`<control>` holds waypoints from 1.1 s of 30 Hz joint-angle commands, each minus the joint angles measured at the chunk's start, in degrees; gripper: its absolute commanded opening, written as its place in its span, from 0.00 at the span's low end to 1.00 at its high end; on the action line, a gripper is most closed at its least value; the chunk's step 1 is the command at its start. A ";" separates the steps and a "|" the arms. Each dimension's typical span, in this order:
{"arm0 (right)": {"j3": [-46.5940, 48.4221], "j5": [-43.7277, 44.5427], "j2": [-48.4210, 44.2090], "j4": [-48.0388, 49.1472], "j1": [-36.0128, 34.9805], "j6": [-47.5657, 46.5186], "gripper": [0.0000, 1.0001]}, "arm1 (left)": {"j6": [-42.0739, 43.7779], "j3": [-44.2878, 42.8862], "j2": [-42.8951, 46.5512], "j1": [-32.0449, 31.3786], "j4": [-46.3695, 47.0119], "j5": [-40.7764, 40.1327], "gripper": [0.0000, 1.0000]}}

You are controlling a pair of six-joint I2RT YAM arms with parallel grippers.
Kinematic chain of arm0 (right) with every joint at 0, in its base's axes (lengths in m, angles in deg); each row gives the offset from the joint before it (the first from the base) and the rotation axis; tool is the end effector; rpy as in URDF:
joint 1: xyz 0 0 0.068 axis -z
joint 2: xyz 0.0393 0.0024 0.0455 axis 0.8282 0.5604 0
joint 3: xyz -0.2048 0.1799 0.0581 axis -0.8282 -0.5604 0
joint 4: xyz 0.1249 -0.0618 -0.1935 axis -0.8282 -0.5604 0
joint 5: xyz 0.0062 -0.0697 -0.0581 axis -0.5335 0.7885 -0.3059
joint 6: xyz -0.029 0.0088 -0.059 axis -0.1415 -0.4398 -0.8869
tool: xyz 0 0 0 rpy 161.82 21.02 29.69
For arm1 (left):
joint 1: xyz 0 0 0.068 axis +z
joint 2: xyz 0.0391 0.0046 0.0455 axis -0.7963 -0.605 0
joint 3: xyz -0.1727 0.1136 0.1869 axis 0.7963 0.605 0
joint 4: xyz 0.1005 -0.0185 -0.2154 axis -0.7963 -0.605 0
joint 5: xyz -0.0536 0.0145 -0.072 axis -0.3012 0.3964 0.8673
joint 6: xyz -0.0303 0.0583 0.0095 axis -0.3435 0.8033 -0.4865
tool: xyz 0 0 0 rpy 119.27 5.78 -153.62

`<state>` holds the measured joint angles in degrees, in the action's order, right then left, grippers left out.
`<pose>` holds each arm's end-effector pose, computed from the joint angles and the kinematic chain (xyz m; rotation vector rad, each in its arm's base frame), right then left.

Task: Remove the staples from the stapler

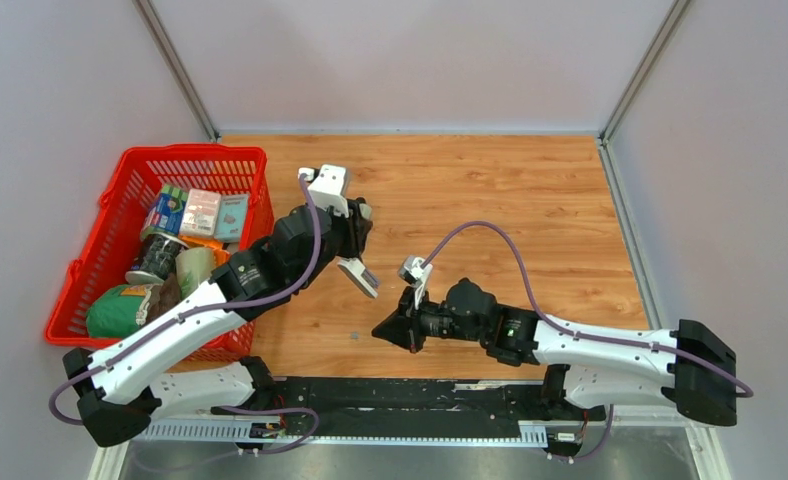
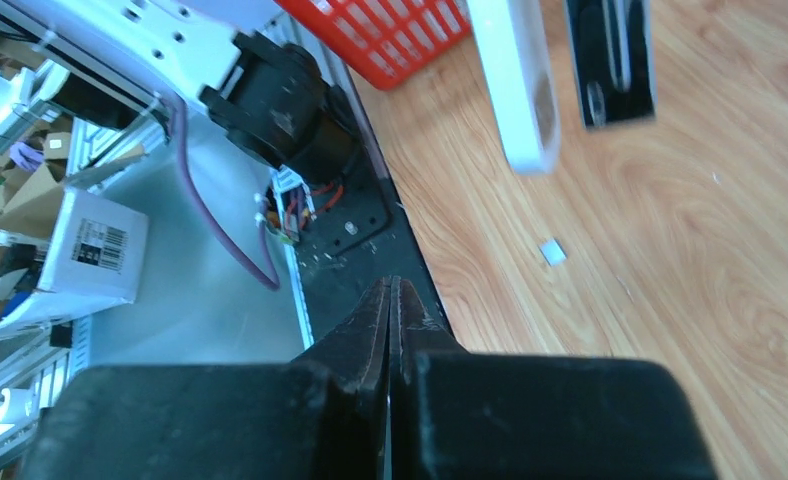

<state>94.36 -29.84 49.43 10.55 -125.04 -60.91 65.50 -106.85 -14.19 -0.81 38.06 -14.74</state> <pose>0.0767 0.2231 0.2640 -0.8549 1.8863 1.2449 0.1395 -0.1488 0.3878 0.1677 1.8926 -0.4818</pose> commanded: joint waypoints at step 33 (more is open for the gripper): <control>11.34 20.31 -5.22 -15.50 9.78 -10.36 0.00 | -0.01 5.29 7.09 0.15 4.88 16.18 0.00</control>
<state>107.24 -5.31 49.41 -1.23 -119.44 -72.83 64.43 -101.89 -7.83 -0.74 37.06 -5.49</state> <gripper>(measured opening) 0.003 0.415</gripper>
